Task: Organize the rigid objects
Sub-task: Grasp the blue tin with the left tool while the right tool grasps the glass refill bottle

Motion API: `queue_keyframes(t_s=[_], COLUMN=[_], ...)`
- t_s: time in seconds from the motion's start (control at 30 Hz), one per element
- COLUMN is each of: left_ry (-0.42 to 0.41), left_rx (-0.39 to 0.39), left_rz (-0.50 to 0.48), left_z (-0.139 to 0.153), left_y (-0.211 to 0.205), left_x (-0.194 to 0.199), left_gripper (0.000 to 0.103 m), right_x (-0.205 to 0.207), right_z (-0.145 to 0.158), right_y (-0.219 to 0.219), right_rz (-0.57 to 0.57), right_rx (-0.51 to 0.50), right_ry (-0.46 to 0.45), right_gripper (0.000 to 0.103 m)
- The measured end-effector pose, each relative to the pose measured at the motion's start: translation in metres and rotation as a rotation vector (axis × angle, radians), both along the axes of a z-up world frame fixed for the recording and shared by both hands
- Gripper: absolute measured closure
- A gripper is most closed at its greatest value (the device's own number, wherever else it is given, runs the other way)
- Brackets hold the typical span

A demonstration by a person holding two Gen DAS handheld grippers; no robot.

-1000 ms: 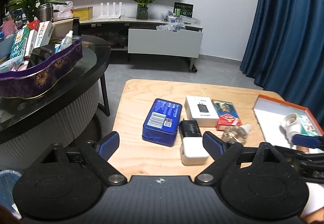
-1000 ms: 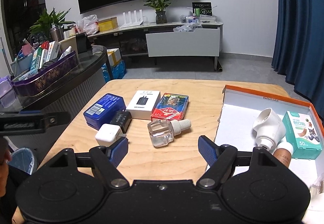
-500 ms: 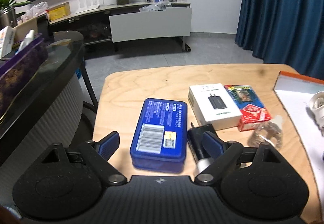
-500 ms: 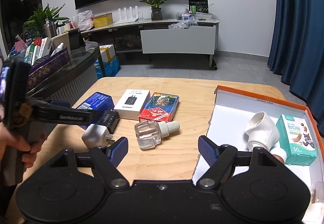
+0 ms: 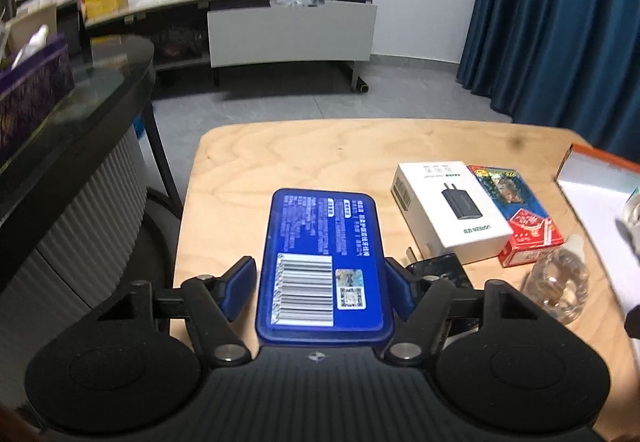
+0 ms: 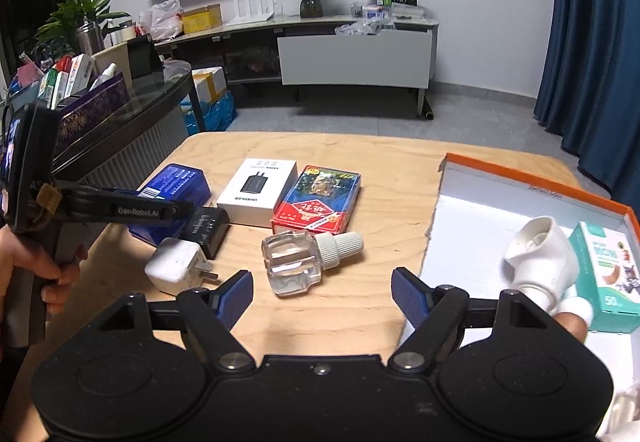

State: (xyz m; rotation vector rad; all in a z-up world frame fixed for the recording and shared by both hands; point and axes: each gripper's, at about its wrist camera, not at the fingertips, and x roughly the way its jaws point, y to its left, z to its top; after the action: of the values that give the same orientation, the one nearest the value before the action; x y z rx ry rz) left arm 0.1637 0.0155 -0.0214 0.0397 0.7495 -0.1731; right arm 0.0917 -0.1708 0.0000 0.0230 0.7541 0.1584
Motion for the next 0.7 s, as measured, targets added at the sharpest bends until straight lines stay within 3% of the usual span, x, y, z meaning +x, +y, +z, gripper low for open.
queue_keyframes(t_s=[0.03, 0.23, 0.43, 0.57, 0.67, 0.7], left_ry=[-0.009, -0.033, -0.063, -0.092, -0.104, -0.107], left_rx=[0.009, 0.019, -0.015, -0.017, -0.028, -0.031], left_rz=[-0.002, 0.007, 0.040, 0.047, 0.046, 0.046], left_z=[0.000, 0.001, 0.016, 0.025, 0.028, 0.029], left_y=[-0.003, -0.006, 0.004, 0.008, 0.008, 0.008], left_x=[0.000, -0.005, -0.018, -0.026, -0.033, -0.034], left_gripper=[0.040, 0.040, 0.040, 0.040, 0.040, 0.040], right_x=[0.004, 0.022, 0.049, 0.062, 0.065, 0.063], right_z=[-0.002, -0.014, -0.030, -0.036, -0.038, -0.037], right_y=[0.002, 0.010, 0.019, 0.030, 0.034, 0.034], right_rz=[-0.003, -0.022, -0.069, -0.113, -0.125, -0.118], right_rx=[0.000, 0.013, 0.052, 0.002, -0.043, -0.043], right_ry=[0.013, 0.069, 0.164, 0.142, 0.112, 0.103], right_gripper=[0.013, 0.013, 0.013, 0.004, 0.012, 0.029])
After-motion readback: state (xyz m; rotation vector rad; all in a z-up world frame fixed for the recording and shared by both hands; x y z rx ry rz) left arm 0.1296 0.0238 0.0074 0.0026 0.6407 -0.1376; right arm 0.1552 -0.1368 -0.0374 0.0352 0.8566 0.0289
